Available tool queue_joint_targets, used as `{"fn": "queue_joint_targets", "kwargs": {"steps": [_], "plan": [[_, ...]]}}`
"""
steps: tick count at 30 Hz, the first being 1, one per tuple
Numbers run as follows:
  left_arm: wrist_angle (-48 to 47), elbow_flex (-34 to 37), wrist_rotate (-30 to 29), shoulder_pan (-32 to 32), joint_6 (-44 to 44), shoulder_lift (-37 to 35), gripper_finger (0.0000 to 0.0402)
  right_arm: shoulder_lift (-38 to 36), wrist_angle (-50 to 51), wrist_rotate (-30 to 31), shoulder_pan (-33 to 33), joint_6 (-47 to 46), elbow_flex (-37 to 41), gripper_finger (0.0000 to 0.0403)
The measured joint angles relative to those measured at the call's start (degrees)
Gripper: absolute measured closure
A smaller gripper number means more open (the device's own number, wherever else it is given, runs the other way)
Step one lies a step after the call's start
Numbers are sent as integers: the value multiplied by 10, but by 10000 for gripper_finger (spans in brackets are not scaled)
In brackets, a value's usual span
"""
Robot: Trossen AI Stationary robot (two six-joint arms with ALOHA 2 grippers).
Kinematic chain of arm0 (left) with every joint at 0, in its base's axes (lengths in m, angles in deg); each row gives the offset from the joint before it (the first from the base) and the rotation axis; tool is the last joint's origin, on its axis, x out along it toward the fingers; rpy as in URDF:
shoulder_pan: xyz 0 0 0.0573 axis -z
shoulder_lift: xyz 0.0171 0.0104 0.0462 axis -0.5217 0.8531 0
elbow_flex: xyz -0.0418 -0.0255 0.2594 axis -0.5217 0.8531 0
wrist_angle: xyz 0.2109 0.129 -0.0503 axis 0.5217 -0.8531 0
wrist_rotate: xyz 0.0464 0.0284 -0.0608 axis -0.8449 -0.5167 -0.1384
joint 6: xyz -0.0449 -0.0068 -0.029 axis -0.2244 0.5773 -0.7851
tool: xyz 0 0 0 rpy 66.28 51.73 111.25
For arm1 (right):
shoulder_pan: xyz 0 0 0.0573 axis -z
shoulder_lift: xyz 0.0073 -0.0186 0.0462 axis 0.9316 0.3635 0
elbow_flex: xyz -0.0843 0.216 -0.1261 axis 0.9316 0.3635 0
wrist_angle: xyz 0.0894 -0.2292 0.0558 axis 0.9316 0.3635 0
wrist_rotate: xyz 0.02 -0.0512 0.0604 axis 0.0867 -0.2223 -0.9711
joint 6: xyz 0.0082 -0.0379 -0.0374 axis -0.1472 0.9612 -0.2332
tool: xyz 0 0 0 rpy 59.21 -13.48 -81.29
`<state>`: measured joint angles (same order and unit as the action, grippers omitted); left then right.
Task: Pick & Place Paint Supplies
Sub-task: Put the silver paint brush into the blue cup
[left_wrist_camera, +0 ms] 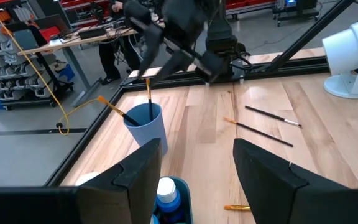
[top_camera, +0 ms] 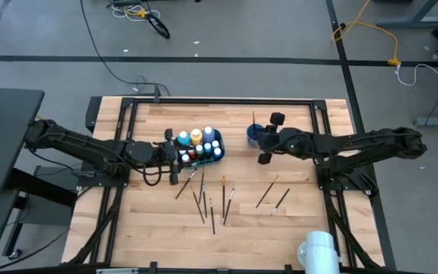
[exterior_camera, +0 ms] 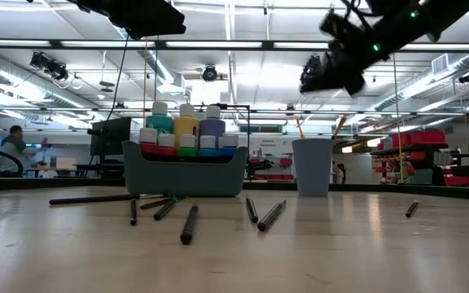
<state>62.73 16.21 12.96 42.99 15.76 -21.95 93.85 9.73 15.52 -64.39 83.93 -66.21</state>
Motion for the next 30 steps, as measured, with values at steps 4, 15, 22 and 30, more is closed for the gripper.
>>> {"fn": "queue_joint_targets", "kwargs": {"steps": [4,15,22,30], "plan": [[0,0,0,0,0,0,191,14,-144,-100,0,-99,0,289],[-35,0,5,0,-33,0,191,73,-273,-241,-3,-201,0,300],[-37,0,3,0,-49,0,191,91,-304,-242,-3,-195,0,300],[-37,0,2,0,-49,0,191,94,-304,-242,-3,-193,0,301]]}}
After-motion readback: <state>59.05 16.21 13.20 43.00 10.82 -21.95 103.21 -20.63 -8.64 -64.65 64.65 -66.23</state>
